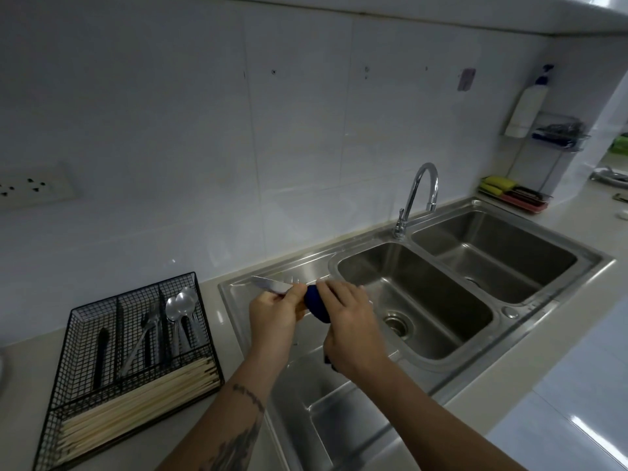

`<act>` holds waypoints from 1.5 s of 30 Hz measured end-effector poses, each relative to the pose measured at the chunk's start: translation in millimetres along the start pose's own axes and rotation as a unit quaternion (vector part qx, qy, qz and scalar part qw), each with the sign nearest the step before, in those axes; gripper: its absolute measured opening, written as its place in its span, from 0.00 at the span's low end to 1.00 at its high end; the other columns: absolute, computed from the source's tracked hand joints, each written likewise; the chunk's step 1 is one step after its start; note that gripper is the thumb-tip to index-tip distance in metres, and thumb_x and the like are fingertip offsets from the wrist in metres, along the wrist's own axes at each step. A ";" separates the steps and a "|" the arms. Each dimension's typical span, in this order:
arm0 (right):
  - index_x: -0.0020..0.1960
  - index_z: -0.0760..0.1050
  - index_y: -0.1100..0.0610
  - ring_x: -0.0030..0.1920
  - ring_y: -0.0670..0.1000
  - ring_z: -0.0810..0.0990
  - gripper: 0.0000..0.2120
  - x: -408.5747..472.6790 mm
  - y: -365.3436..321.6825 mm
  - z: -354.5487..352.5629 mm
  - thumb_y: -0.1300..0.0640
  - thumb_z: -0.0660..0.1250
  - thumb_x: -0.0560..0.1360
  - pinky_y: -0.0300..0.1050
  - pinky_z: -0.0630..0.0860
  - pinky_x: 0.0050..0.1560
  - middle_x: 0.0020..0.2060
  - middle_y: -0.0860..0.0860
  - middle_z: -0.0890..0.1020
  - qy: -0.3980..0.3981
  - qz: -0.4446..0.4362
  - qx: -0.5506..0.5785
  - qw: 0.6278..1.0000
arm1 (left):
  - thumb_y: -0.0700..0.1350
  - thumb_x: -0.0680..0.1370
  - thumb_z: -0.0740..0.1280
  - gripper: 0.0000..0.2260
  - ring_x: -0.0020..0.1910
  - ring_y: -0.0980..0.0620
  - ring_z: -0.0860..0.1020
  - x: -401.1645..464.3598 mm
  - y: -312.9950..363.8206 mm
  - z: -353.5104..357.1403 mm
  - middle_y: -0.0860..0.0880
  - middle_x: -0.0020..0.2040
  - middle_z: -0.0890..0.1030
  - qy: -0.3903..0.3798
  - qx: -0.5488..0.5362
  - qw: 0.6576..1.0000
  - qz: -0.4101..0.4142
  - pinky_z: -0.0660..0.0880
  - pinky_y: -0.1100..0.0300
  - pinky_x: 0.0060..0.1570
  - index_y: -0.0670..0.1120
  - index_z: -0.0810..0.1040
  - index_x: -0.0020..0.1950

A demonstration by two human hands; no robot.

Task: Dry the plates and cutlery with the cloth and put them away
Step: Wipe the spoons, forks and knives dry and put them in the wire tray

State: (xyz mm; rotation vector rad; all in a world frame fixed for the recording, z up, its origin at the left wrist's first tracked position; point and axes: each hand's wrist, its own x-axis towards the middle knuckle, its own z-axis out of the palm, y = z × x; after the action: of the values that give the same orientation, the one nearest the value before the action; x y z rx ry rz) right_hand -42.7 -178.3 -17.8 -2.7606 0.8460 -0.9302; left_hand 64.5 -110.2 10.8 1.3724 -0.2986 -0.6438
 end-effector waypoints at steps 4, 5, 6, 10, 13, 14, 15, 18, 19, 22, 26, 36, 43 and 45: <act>0.71 0.66 0.54 0.67 0.57 0.70 0.40 -13.5 17.3 10.7 0.53 0.76 0.62 0.65 0.57 0.70 0.65 0.52 0.74 -0.059 0.011 -0.100 0.993 | 0.42 0.77 0.71 0.06 0.36 0.51 0.83 5.7 -4.5 -11.2 0.46 0.36 0.85 0.065 0.001 0.997 -0.034 0.77 0.57 0.45 0.41 0.82 0.42; 0.72 0.65 0.54 0.68 0.58 0.69 0.40 -15.9 21.9 10.3 0.54 0.75 0.62 0.66 0.56 0.70 0.66 0.53 0.73 -0.070 0.020 -0.106 0.992 | 0.42 0.77 0.71 0.07 0.36 0.50 0.83 7.8 -5.7 -16.7 0.47 0.34 0.85 0.077 0.000 0.996 -0.035 0.77 0.54 0.48 0.42 0.81 0.40; 0.72 0.64 0.54 0.69 0.58 0.68 0.40 -17.3 22.6 9.0 0.57 0.74 0.63 0.66 0.55 0.71 0.67 0.53 0.72 -0.080 0.022 -0.105 0.991 | 0.42 0.77 0.72 0.07 0.36 0.50 0.83 9.2 -6.6 -20.2 0.47 0.34 0.85 0.082 -0.001 0.996 -0.037 0.77 0.53 0.50 0.42 0.81 0.39; 0.71 0.66 0.56 0.67 0.57 0.70 0.40 -8.3 -6.6 15.3 0.62 0.74 0.61 0.64 0.58 0.70 0.65 0.53 0.74 -0.074 -0.019 -0.091 0.993 | 0.44 0.76 0.72 0.08 0.34 0.51 0.83 10.6 -5.6 -18.9 0.48 0.33 0.84 0.073 0.005 0.996 -0.044 0.78 0.56 0.44 0.41 0.81 0.39; 0.71 0.67 0.57 0.63 0.57 0.73 0.41 -5.1 -9.2 24.4 0.60 0.75 0.59 0.63 0.62 0.69 0.64 0.54 0.75 -0.083 -0.035 -0.088 0.992 | 0.44 0.77 0.72 0.07 0.39 0.49 0.84 17.8 -4.4 -27.6 0.48 0.34 0.85 0.091 0.006 0.995 -0.040 0.79 0.56 0.45 0.44 0.82 0.39; 0.71 0.67 0.57 0.62 0.57 0.74 0.41 -6.6 -4.5 27.4 0.59 0.76 0.59 0.62 0.63 0.68 0.63 0.54 0.75 -0.094 -0.038 -0.090 0.991 | 0.45 0.77 0.72 0.08 0.42 0.48 0.85 23.5 -5.7 -36.8 0.48 0.35 0.85 0.106 0.011 0.994 -0.036 0.80 0.54 0.48 0.46 0.82 0.39; 0.70 0.67 0.56 0.61 0.58 0.75 0.41 -9.0 -0.4 30.3 0.57 0.77 0.59 0.62 0.64 0.67 0.63 0.54 0.76 -0.106 -0.043 -0.093 0.989 | 0.47 0.77 0.71 0.08 0.43 0.47 0.85 29.4 -7.0 -47.6 0.48 0.36 0.86 0.119 0.015 0.992 -0.031 0.80 0.51 0.51 0.46 0.83 0.39; 0.68 0.67 0.56 0.61 0.58 0.75 0.41 -9.4 -4.7 37.3 0.57 0.78 0.58 0.61 0.67 0.65 0.63 0.54 0.75 -0.129 -0.066 -0.090 0.985 | 0.49 0.79 0.68 0.11 0.44 0.48 0.85 43.0 -8.4 -77.0 0.47 0.40 0.86 0.134 0.018 0.990 -0.036 0.82 0.52 0.49 0.44 0.82 0.43; 0.68 0.68 0.56 0.62 0.58 0.75 0.41 -6.0 -12.4 40.9 0.59 0.79 0.57 0.61 0.68 0.65 0.63 0.55 0.75 -0.129 -0.076 -0.088 0.985 | 0.49 0.81 0.67 0.11 0.43 0.49 0.85 46.8 -8.0 -85.2 0.46 0.41 0.85 0.134 0.014 0.990 -0.044 0.82 0.55 0.45 0.43 0.82 0.45; 0.67 0.69 0.56 0.63 0.60 0.74 0.41 10.6 -40.2 52.9 0.61 0.79 0.57 0.62 0.69 0.65 0.64 0.56 0.75 -0.135 -0.120 -0.067 0.981 | 0.50 0.82 0.63 0.13 0.37 0.51 0.82 56.6 -5.1 -110.3 0.46 0.40 0.83 0.143 0.000 0.987 -0.070 0.80 0.59 0.37 0.42 0.80 0.46; 0.66 0.71 0.57 0.57 0.60 0.76 0.39 33.8 -70.4 73.0 0.63 0.77 0.56 0.60 0.75 0.58 0.61 0.56 0.76 -0.160 -0.154 -0.056 0.973 | 0.52 0.83 0.61 0.16 0.27 0.52 0.75 71.0 4.0 -155.5 0.45 0.33 0.78 0.185 0.028 0.979 -0.082 0.74 0.61 0.25 0.41 0.79 0.46; 0.65 0.74 0.58 0.46 0.61 0.78 0.39 65.4 -104.2 118.0 0.67 0.76 0.54 0.55 0.78 0.43 0.55 0.56 0.79 -0.175 -0.183 -0.081 0.964 | 0.51 0.81 0.60 0.18 0.29 0.48 0.74 127.7 25.2 -285.9 0.44 0.34 0.78 0.279 0.171 0.937 -0.126 0.69 0.57 0.29 0.38 0.80 0.47; 0.63 0.77 0.59 0.44 0.60 0.79 0.40 73.6 -110.2 131.9 0.64 0.78 0.50 0.52 0.78 0.41 0.51 0.56 0.81 -0.194 -0.183 -0.092 0.959 | 0.41 0.73 0.63 0.13 0.44 0.42 0.84 185.6 -6.1 -327.7 0.39 0.45 0.83 0.277 0.206 0.927 -0.144 0.83 0.46 0.47 0.35 0.79 0.53; 0.63 0.76 0.59 0.45 0.61 0.79 0.40 73.5 -106.4 134.6 0.64 0.78 0.51 0.52 0.79 0.42 0.52 0.57 0.80 -0.207 -0.176 -0.086 0.959 | 0.41 0.73 0.65 0.11 0.42 0.42 0.83 185.0 -12.9 -322.9 0.40 0.44 0.83 0.266 0.251 0.921 -0.134 0.83 0.49 0.43 0.36 0.79 0.50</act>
State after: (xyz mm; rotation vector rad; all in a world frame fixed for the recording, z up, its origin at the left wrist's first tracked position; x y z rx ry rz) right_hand 134.9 -138.4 -59.1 -3.1500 0.3887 -0.2911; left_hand 387.2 42.4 -95.6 2.0451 0.1842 -0.3996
